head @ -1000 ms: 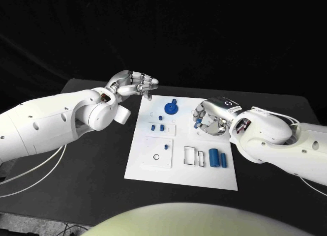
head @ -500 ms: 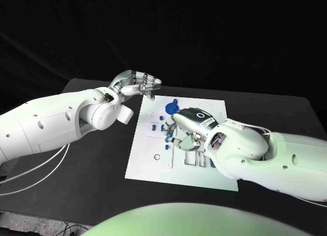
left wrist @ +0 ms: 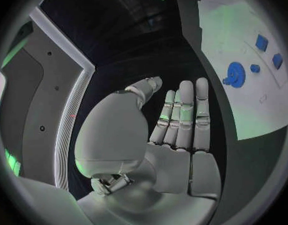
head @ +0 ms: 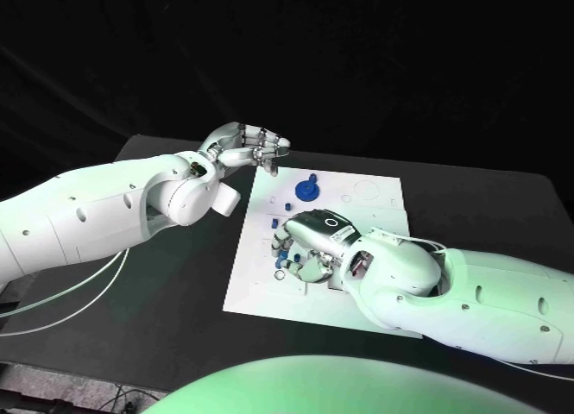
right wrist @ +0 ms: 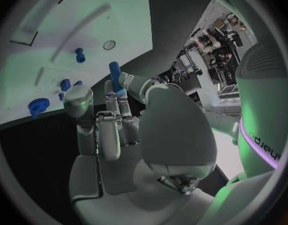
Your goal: Assemble the parts on the task board
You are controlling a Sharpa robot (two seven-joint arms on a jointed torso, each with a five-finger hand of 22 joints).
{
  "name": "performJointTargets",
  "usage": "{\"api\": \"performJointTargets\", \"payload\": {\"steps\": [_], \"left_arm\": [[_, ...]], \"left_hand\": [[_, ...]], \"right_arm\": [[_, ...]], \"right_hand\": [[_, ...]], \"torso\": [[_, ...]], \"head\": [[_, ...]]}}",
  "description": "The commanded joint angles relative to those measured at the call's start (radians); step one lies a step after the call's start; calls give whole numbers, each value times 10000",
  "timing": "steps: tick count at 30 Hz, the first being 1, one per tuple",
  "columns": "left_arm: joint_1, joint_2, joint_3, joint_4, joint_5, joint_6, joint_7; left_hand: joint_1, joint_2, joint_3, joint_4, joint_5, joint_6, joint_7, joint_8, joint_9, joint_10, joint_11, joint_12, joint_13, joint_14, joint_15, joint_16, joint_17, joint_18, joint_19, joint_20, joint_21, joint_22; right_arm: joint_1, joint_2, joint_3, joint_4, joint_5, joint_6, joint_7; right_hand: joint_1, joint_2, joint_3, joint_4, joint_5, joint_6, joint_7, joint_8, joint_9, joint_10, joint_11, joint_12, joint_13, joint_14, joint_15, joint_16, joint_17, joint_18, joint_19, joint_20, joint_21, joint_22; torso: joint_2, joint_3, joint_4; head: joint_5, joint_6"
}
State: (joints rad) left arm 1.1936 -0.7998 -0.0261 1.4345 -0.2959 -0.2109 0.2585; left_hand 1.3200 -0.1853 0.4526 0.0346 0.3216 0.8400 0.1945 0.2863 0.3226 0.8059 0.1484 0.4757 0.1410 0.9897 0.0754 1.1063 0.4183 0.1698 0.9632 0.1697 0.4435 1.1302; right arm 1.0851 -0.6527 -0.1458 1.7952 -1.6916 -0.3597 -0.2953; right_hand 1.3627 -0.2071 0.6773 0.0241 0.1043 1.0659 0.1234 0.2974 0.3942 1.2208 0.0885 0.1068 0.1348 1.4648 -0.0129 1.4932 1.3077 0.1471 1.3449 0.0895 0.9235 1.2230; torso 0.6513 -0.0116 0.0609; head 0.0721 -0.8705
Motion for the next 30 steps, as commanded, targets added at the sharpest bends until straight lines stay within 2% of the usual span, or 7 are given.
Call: {"api": "performJointTargets", "payload": {"steps": [1,3,7,13,18,24,30], "left_arm": [[5,24,8,26,24,145,43],[6,25,8,23,23,149,37],[6,34,8,18,21,155,31],[6,35,8,20,23,161,11],[6,22,8,21,24,164,-2],[6,1,8,22,24,166,-16],[6,-11,8,33,23,176,-30]], "left_hand": [[-37,30,-54,30,-59,-11,5,35,-11,-45,-11,60,-9,-59,-13,-7,-11,81,-1,61,-39,-9],[-24,39,-50,27,-34,-24,5,31,-16,-51,-12,68,-11,-61,-15,-3,-13,83,4,61,-46,-12],[-17,44,-47,25,-15,-30,5,29,-19,-55,-11,73,-12,-64,-16,-2,-15,83,6,61,-51,-14],[-29,42,-59,36,9,-48,14,23,-26,-62,-9,84,-14,-68,-13,3,-18,83,11,63,-62,-18],[-29,42,-59,36,9,-48,14,23,-26,-62,-9,84,-14,-68,-13,3,-18,83,11,63,-62,-18],[-29,42,-59,36,9,-48,14,23,-26,-62,-9,84,-14,-68,-13,3,-18,83,11,63,-62,-18],[-42,38,-74,47,11,-61,18,19,-32,-70,-7,94,-16,-71,-11,7,-21,83,15,65,-73,-23]], "right_arm": [[-89,58,-14,-164,48,138,135],[-174,126,-25,-315,89,160,155],[-286,237,-34,-519,134,168,192],[-386,359,-39,-687,150,196,221],[-435,407,-40,-749,149,199,234],[-465,420,-40,-744,155,251,248],[-486,413,-40,-771,203,320,259]], "right_hand": [[39,-12,-12,-52,53,-1,11,47,13,335,-290,66,118,694,-48,15,953,-188,13,-58,-20,3],[35,-14,-12,-55,56,-5,12,46,16,334,-290,63,119,694,-47,16,955,-187,9,-57,-27,0],[32,-13,-8,-61,68,-11,13,44,22,331,-289,57,121,697,-46,22,968,-187,9,-57,-25,4],[28,-23,3,-93,97,-32,15,40,40,326,-287,41,128,696,-45,20,962,-186,2,-58,-32,7],[24,-30,3,-100,103,-37,16,39,44,326,-286,38,130,694,-45,17,956,-181,-7,-58,-55,-4],[24,-30,3,-100,103,-37,16,39,44,326,-286,38,130,694,-45,17,956,-181,-7,-58,-55,-4],[20,-29,7,-111,117,-42,18,39,52,327,-285,33,133,694,-44,17,957,-181,-11,-58,-60,-3]], "torso": [[6,16,-8],[3,27,-14],[4,23,5],[15,27,2],[5,14,-2],[3,21,-6],[6,12,-4]], "head": [[62,-21],[54,-6],[79,-3],[136,-6],[104,-9],[110,-21],[73,-21]]}}
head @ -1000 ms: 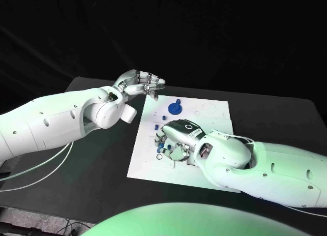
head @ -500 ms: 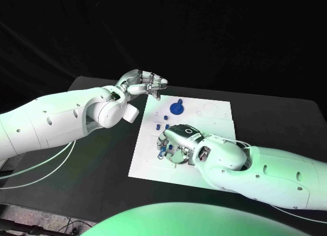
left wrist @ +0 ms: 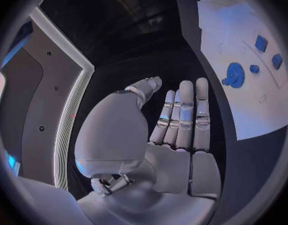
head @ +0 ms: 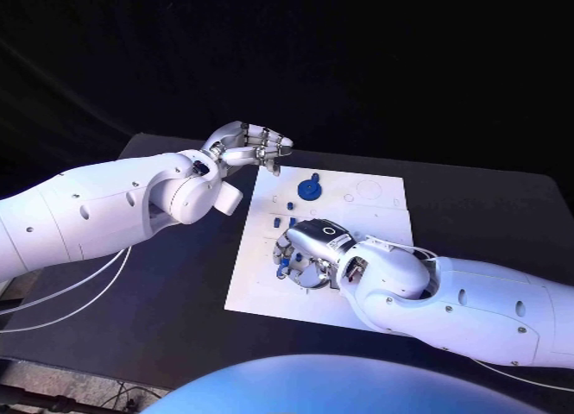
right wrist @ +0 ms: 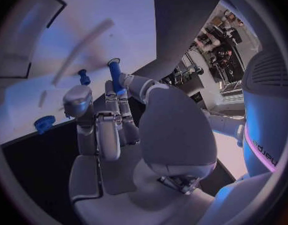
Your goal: Assemble the parts on the task board
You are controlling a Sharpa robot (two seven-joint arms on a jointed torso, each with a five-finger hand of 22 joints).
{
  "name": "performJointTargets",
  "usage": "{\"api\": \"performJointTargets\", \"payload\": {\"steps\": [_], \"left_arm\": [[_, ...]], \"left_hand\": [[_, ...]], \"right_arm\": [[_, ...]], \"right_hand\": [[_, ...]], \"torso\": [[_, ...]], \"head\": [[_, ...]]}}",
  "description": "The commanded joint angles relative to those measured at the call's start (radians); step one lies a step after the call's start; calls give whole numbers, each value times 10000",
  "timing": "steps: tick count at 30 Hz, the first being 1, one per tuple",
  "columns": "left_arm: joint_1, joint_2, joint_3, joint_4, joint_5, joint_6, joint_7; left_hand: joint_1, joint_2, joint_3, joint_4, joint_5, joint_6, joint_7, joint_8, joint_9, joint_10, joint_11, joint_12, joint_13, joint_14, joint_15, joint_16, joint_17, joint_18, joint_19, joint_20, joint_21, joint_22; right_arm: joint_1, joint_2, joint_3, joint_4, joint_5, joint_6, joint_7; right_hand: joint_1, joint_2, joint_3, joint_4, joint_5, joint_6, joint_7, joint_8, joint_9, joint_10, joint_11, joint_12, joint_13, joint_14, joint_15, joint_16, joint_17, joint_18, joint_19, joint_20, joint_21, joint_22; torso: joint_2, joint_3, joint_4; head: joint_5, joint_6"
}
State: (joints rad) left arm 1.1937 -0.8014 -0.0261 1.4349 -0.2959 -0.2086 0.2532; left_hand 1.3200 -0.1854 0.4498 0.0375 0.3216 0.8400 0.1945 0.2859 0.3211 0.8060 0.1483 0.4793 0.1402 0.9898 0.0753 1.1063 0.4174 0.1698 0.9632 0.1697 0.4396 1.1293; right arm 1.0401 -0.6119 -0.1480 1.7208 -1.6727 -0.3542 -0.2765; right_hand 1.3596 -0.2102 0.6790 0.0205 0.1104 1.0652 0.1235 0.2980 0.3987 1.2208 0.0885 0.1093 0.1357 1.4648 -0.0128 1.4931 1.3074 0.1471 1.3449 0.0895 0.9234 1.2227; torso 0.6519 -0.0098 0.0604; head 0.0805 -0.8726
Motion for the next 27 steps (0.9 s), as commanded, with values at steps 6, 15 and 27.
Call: {"api": "performJointTargets", "payload": {"steps": [6,15,27], "left_arm": [[6,-12,8,39,13,160,-1],[7,-19,8,38,-11,169,-18],[7,-19,8,45,-19,178,-36]], "left_hand": [[-43,38,-46,18,11,-61,18,22,-17,-71,-6,58,-8,-72,-10,7,-12,83,15,65,-35,-14],[-45,37,-55,23,13,-68,18,23,-21,-85,-4,65,-12,-76,-8,11,-15,83,19,67,-46,-19],[-45,37,-55,23,13,-68,18,23,-21,-85,-4,65,-12,-76,-8,11,-15,83,19,67,-46,-19]], "right_arm": [[-72,8,-20,-14,60,285,74],[-96,0,-21,11,44,262,21],[-98,133,-45,-165,26,855,59]], "right_hand": [[48,3,-8,-79,60,-35,17,34,12,329,-284,7,127,693,-44,16,955,-179,-15,-58,-68,-3],[44,5,-6,-86,67,-34,18,37,20,333,-285,5,130,691,-44,12,947,-177,-19,-58,-75,-4],[-728,-543,-164,-119,276,-1025,402,-551,-65,-993,164,-460,-109,552,344,-204,533,-16,-538,231,-1204,-511]], "torso": [[-2,0,6],[-8,-10,3],[-6,-6,5]], "head": [[22,0],[33,0],[50,0]]}}
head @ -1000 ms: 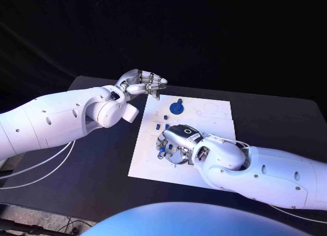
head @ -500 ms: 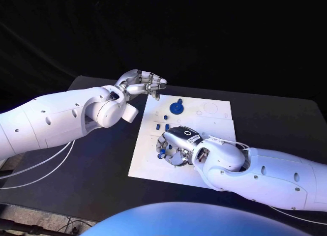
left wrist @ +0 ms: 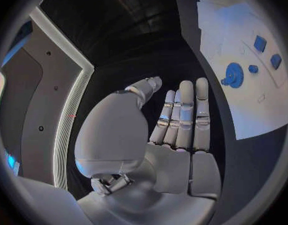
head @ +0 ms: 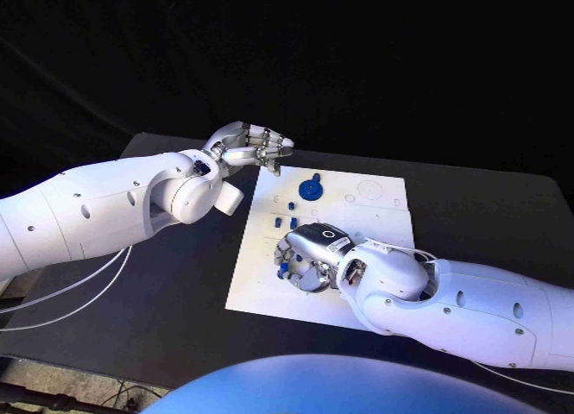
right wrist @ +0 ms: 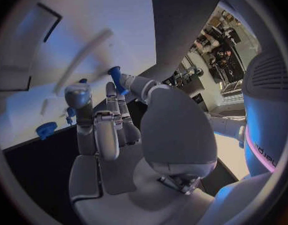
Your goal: Assemble the parts on the task board
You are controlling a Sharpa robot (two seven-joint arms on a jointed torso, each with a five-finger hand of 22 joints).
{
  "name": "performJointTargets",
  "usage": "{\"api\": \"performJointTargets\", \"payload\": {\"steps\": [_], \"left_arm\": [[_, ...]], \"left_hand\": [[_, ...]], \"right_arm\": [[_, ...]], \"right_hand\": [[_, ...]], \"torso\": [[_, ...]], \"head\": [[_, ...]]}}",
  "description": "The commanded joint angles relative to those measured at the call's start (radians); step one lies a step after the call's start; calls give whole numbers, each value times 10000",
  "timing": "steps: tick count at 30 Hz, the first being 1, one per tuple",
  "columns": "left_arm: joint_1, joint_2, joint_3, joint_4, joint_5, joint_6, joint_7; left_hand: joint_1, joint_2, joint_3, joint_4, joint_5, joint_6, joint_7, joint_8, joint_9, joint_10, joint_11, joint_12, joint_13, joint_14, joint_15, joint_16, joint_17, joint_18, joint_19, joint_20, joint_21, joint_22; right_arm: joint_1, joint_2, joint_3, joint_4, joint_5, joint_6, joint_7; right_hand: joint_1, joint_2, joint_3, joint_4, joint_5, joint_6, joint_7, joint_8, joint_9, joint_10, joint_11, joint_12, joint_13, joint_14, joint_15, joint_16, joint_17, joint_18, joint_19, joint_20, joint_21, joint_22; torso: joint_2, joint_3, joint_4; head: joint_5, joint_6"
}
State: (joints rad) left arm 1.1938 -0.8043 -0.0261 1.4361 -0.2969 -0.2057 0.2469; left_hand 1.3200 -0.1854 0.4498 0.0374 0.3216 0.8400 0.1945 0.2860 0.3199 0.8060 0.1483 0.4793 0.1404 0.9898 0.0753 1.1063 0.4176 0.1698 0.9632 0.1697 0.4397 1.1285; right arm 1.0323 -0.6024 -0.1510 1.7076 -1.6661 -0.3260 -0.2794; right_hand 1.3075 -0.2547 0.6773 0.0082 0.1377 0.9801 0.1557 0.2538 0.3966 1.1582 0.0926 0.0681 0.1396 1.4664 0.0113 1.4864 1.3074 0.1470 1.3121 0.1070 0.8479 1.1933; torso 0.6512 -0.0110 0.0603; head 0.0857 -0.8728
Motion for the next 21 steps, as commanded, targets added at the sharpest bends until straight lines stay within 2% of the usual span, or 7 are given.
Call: {"api": "performJointTargets", "payload": {"steps": [1,4,10,14,18,21], "left_arm": [[6,9,8,33,-9,152,25],[6,3,8,31,-9,152,20],[6,-4,8,27,-10,155,1],[6,3,7,12,-10,168,-18],[5,11,6,-6,-10,181,-28],[4,18,3,-26,-9,195,-33]], "left_hand": [[-45,37,-56,24,13,-68,18,23,-10,-85,-4,65,-13,-76,-8,11,-17,83,19,67,-47,-11],[-45,37,-56,24,13,-68,18,23,-10,-85,-4,65,-13,-76,-8,11,-17,83,19,67,-47,-11],[-47,39,-67,30,12,-73,20,25,-14,-107,-1,72,-18,-84,-5,14,-21,83,22,69,-61,-17],[-47,39,-67,30,12,-73,20,25,-14,-107,-1,72,-18,-84,-5,14,-21,83,22,69,-61,-17],[-45,40,-71,32,11,-74,20,27,-16,-117,1,76,-20,-89,-4,15,-23,82,23,71,-69,-20],[-45,40,-71,32,11,-74,20,27,-16,-117,1,76,-20,-89,-4,15,-23,82,23,71,-69,-20]], "right_arm": [[-20,47,-18,-46,-39,606,107],[-20,48,-24,-64,-35,620,177],[-20,-5,-28,-40,-35,367,238],[-19,-143,-28,59,-34,-117,234],[-1,-375,-19,267,-8,-705,280],[69,-643,17,506,139,-1277,415]], "right_hand": [[-267,-133,-237,-6,-23,-279,89,-163,-75,-537,154,-30,-185,501,127,-183,461,27,-334,98,-701,-340],[-301,-129,-590,-77,-97,-506,103,-251,-150,-974,201,43,-267,405,173,-286,301,107,-582,179,-1143,-545],[-301,-118,-732,-102,-97,-534,119,-257,-172,-1079,217,90,-284,383,188,-309,262,123,-626,200,-1237,-587],[-282,-84,-1092,-130,-102,-561,141,-263,-221,-1257,241,213,-308,330,212,-362,172,162,-741,232,-1472,-691],[-145,22,-1560,-155,-64,-596,97,-282,-301,-1546,259,374,-350,273,230,-412,88,192,-845,263,-1683,-776],[-97,63,-1846,-130,-72,-697,71,-340,-375,-1599,245,547,-346,307,228,-359,182,184,-797,260,-1615,-733]], "torso": [[4,9,9],[-3,7,2],[-6,17,-2],[-17,37,-17],[-31,24,-31],[-41,34,-31]], "head": [[-4,2],[-12,2],[9,2],[-12,2],[-48,2],[-100,2]]}}
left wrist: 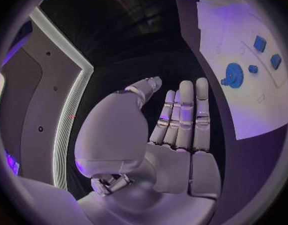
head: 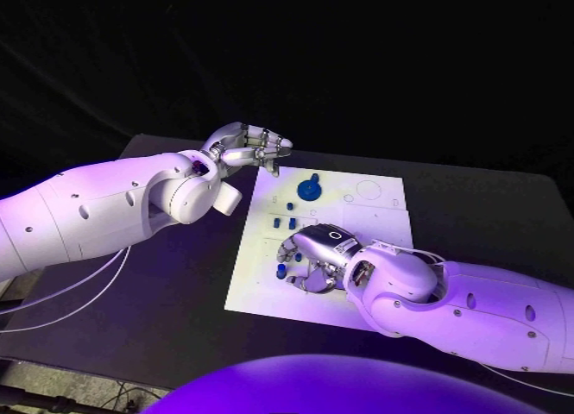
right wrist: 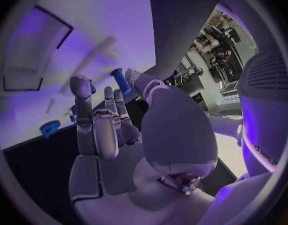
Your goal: Assemble the parts on the task board
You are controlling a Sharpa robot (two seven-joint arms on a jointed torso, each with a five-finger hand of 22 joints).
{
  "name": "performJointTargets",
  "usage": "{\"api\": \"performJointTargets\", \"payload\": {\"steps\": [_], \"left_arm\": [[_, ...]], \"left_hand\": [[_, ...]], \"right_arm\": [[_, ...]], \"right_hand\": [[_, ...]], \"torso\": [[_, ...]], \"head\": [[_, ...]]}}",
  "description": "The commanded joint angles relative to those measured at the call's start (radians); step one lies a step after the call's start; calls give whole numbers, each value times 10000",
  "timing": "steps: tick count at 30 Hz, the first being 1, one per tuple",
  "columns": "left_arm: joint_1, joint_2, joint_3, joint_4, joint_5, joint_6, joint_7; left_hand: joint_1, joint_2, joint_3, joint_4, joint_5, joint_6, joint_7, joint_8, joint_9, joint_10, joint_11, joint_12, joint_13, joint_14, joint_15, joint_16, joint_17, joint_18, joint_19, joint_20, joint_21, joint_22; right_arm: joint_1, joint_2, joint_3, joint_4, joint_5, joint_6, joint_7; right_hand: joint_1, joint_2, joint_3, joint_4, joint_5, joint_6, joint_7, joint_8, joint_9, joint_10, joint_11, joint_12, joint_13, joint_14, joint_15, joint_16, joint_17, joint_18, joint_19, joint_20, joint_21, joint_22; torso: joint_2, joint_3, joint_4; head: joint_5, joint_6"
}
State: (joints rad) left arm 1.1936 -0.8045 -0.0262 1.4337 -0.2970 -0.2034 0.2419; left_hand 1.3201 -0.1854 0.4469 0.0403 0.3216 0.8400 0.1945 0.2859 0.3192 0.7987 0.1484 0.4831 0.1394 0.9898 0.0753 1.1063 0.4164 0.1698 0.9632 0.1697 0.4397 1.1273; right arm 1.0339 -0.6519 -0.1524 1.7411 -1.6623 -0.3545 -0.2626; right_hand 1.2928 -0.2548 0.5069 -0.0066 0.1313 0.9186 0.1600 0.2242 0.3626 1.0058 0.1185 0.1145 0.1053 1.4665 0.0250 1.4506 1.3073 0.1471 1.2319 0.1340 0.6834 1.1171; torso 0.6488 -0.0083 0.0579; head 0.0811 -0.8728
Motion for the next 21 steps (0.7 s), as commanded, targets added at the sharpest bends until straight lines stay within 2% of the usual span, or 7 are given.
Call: {"api": "performJointTargets", "payload": {"steps": [1,7,12,14,17,19,21], "left_arm": [[5,22,1,-8,-7,176,16],[-6,-30,-17,-13,-5,182,32],[-34,-105,-41,-12,-4,162,39],[-44,-133,-48,-3,-1,156,42],[-52,-166,-57,9,3,150,46],[-56,-184,-62,15,9,135,66],[-58,-203,-66,29,15,125,113]], "left_hand": [[-46,40,-42,3,11,-74,20,27,-9,-44,-1,38,-10,-89,-3,15,-11,83,22,70,-69,-8],[-48,37,-47,4,9,-75,21,28,-10,-53,1,38,-12,-92,-2,16,-12,82,22,71,-73,-10],[-48,37,-47,4,9,-75,21,28,-10,-53,1,38,-12,-92,-2,16,-12,82,22,71,-73,-10],[-48,37,-47,4,9,-75,21,28,-10,-53,1,38,-12,-92,-2,16,-12,82,22,71,-73,-10],[-48,37,-47,4,9,-75,21,28,-10,-53,1,38,-12,-92,-2,16,-12,82,22,71,-73,-10],[-54,29,-59,9,5,-78,23,30,-12,-69,3,42,-15,-99,1,17,-15,81,22,74,-84,-14],[-54,29,-59,9,5,-78,23,30,-12,-69,3,42,-15,-99,1,17,-15,81,22,74,-84,-14]], "right_arm": [[87,-257,52,262,175,-1163,308],[481,-1140,184,732,1642,-1775,722],[1011,-2258,222,990,4087,-1330,673],[1163,-2796,218,1089,4982,-1087,558],[1272,-3444,170,1216,6111,-778,442],[1304,-3879,107,1335,6523,-599,308],[1284,-4255,52,1479,6434,-492,105]], "right_hand": [[55,72,-192,28,-11,-95,31,-51,-48,-82,-17,116,-2,313,90,7,197,182,18,-12,46,38],[57,242,-781,266,32,-290,66,-156,-232,21,-75,558,29,340,40,-11,170,167,145,-44,128,82],[-213,349,-1136,657,84,-130,113,-78,-328,620,-127,967,127,466,-16,85,364,42,567,-99,821,427],[-530,347,-1195,1018,104,166,-88,76,-315,1713,-380,1429,398,640,-220,369,877,-59,920,-251,1513,785],[-462,214,-1325,1102,68,648,-458,428,-78,3230,-857,2784,1250,765,-582,612,1330,-131,1166,-558,1994,1045],[-411,205,-1541,1346,144,442,-569,638,371,2599,-967,5557,3739,851,-723,807,1701,-257,1414,-758,2598,1417],[-421,238,-1691,1560,137,303,-566,832,662,2715,-1003,8289,6570,876,-709,869,1829,-302,1458,-733,2742,1534]], "torso": [[-26,13,-13],[-91,31,-59],[-171,6,-95],[-202,-7,-107],[-235,-30,-139],[-247,-45,-158],[-265,-59,-187]], "head": [[-84,2],[-310,49],[-613,71],[-739,64],[-807,101],[-852,103],[-899,79]]}}
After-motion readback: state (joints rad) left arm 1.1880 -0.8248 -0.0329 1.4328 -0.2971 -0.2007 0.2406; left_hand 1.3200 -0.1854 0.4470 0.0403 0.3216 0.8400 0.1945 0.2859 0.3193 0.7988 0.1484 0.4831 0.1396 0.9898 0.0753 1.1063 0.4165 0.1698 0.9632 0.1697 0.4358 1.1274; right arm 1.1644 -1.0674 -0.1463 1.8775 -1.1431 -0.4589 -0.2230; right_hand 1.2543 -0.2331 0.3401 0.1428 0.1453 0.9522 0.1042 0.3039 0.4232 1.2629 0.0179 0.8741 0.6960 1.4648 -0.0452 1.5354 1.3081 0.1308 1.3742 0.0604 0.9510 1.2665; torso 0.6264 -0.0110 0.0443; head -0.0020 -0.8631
